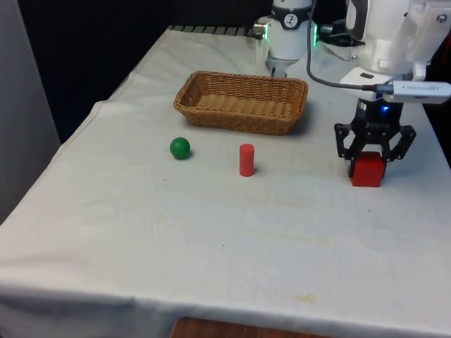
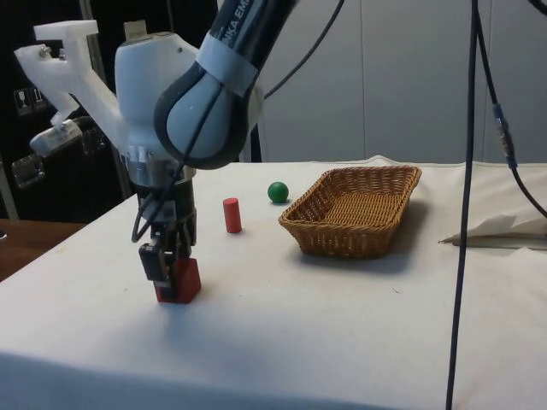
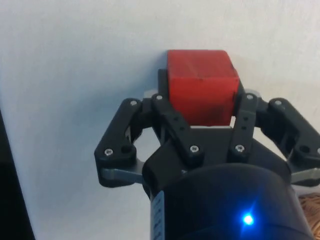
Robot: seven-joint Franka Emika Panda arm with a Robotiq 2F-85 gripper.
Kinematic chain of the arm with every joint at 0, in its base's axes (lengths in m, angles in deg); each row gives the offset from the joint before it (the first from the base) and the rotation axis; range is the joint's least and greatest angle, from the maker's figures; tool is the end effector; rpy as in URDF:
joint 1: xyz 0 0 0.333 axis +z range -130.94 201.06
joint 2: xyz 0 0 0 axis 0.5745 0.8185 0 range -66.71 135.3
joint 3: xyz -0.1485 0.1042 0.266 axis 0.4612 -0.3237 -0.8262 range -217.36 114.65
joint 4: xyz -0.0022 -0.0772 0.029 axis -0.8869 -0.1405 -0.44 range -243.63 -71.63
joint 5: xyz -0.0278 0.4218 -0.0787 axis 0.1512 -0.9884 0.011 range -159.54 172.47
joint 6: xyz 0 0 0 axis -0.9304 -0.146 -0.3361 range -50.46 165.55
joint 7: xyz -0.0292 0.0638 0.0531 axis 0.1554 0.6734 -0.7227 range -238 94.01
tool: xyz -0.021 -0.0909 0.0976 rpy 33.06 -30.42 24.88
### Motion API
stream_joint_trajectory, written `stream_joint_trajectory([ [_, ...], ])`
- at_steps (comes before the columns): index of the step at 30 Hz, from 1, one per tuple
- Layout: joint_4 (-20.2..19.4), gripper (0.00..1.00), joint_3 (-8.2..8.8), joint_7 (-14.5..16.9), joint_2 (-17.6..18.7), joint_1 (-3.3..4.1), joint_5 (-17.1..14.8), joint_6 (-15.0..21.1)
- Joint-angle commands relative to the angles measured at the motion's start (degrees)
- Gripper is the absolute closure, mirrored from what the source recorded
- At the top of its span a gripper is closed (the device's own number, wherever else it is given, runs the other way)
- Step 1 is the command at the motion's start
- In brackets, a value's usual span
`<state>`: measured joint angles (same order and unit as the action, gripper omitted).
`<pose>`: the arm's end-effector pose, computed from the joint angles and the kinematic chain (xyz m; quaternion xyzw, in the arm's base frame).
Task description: Pick up the object to the left of the cylinder and place it into the basket.
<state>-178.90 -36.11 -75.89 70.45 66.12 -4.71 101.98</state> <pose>0.6313 0.1747 0.1185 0.9972 0.0487 0.0539 0.0171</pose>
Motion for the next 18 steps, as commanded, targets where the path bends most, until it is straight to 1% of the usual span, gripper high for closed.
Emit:
stream_joint_trajectory([
  [1,0.0,1.0,-0.46,0.17,0.23,-0.34,-0.52,0.63],
  [2,0.0,1.0,-0.46,0.17,0.23,-0.34,-0.52,0.63],
  [3,0.0,1.0,0.0,-0.06,0.0,0.0,0.0,0.0],
  [4,0.0,1.0,-0.52,0.17,0.23,-0.34,-0.57,0.63],
  [8,0.0,1.0,-0.52,0.17,0.29,-0.34,-0.52,0.63],
  [10,-0.11,1.0,-0.17,0.0,-0.23,-0.23,-0.29,0.11],
  [11,-0.17,1.0,0.23,-0.17,-0.8,-0.06,-0.06,-0.34],
  [12,0.11,1.0,0.23,-0.11,-0.17,0.0,0.0,-0.06],
  [13,-0.23,1.0,0.4,-0.17,-1.03,0.06,0.0,-0.52],
  [18,-0.4,1.0,0.92,-0.29,-2.41,0.17,0.23,-1.66],
])
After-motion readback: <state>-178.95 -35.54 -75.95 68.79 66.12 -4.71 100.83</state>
